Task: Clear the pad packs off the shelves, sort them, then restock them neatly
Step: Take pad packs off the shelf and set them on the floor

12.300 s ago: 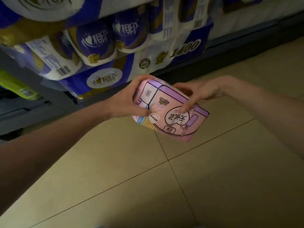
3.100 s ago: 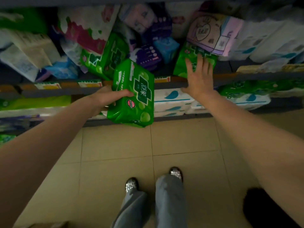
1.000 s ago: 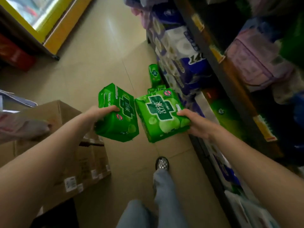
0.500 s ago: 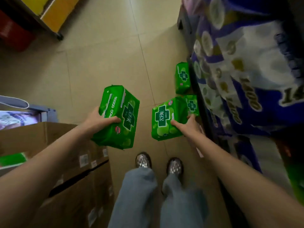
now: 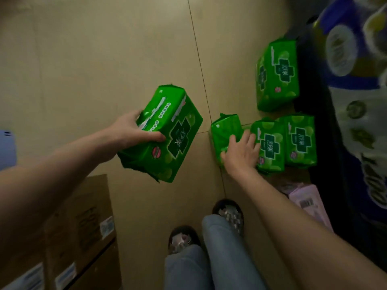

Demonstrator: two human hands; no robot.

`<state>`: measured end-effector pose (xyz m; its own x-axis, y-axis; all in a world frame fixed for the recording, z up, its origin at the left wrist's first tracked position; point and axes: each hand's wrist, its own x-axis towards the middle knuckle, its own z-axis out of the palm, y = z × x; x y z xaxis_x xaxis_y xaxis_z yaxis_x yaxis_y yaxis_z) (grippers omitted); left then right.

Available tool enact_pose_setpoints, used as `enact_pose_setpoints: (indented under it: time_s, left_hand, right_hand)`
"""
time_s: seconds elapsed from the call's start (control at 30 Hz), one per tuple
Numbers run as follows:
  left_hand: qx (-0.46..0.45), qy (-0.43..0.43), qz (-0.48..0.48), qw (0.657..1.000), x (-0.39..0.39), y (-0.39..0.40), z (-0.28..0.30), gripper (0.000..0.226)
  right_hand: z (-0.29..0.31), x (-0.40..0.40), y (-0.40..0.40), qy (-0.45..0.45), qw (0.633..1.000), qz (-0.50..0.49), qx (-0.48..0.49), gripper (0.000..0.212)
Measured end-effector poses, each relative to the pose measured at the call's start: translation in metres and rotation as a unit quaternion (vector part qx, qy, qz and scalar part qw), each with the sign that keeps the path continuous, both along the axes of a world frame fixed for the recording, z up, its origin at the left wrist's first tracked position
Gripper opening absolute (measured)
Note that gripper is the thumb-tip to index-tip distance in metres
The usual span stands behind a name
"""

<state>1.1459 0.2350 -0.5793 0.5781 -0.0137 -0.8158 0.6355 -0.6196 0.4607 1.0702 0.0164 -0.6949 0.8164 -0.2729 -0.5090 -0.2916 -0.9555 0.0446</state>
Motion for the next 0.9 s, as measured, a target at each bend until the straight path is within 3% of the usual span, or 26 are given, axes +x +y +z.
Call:
enact_pose_setpoints:
  time_s: [0.07,0.1,0.13,0.17,0.2,0.3,0.37,0.43,0.53,0.6,0.63,0.67,0.73,0.77,0.83,0.87,0.9]
  left_hand:
    - [-0.016,0.039,-0.050,0.998,0.013,-0.001,0.001,0.087]
    - [-0.029,0.066,-0.081,0.994,0.021,-0.002,0.004,0.095]
    - [-0.044,0.096,-0.114,0.988,0.030,-0.002,0.009,0.097]
    - [-0.059,0.125,-0.149,0.979,0.039,-0.004,0.016,0.092]
    - [-0.071,0.150,-0.188,0.968,0.049,-0.006,0.024,0.090]
    - [-0.071,0.184,-0.298,0.934,0.081,-0.015,0.044,0.089]
    - [-0.046,0.192,-0.341,0.919,0.100,-0.024,0.054,0.092]
    - [-0.012,0.162,-0.366,0.916,0.108,-0.038,0.058,0.095]
    - [0.012,0.056,-0.386,0.921,0.108,-0.061,0.054,0.091]
    - [-0.039,0.036,-0.318,0.947,0.112,-0.066,0.053,0.086]
    - [-0.084,0.047,-0.262,0.960,0.115,-0.064,0.054,0.084]
    - [-0.133,0.056,-0.201,0.969,0.117,-0.060,0.056,0.081]
    - [-0.221,0.064,-0.070,0.971,0.117,-0.056,0.054,0.076]
    - [-0.253,0.069,-0.006,0.965,0.113,-0.058,0.051,0.071]
    - [-0.291,0.074,0.084,0.950,0.104,-0.066,0.039,0.066]
    - [-0.294,0.074,0.108,0.947,0.100,-0.073,0.034,0.056]
    - [-0.286,0.072,0.117,0.948,0.096,-0.082,0.029,0.042]
  right_hand:
    - [0.025,0.027,-0.013,-0.065,0.987,-0.096,0.109,0.038]
    - [0.041,0.046,-0.021,-0.091,0.955,-0.163,0.231,0.042]
    - [0.059,0.063,-0.030,-0.095,0.899,-0.208,0.373,0.049]
    - [0.079,0.076,-0.036,-0.066,0.855,-0.193,0.477,0.059]
    - [0.098,0.088,-0.038,-0.012,0.846,-0.118,0.520,0.071]
    - [0.132,0.114,-0.033,0.147,0.852,0.107,0.491,0.102]
    - [0.143,0.123,-0.026,0.200,0.843,0.151,0.477,0.107]
    - [0.143,0.121,-0.023,0.174,0.861,0.166,0.448,0.104]
    - [0.144,0.112,-0.033,0.040,0.911,0.123,0.392,0.095]
    - [0.146,0.106,-0.050,-0.082,0.912,-0.016,0.401,0.095]
    - [0.146,0.102,-0.060,-0.134,0.894,-0.113,0.413,0.098]
    - [0.143,0.097,-0.070,-0.149,0.858,-0.215,0.442,0.106]
    - [0.138,0.087,-0.078,-0.057,0.739,-0.355,0.570,0.127]
    - [0.134,0.080,-0.074,0.008,0.682,-0.377,0.627,0.132]
    - [0.129,0.074,-0.056,0.069,0.617,-0.369,0.691,0.119]
    - [0.126,0.074,-0.047,0.060,0.604,-0.367,0.705,0.101]
    - [0.126,0.077,-0.040,0.033,0.618,-0.362,0.696,0.085]
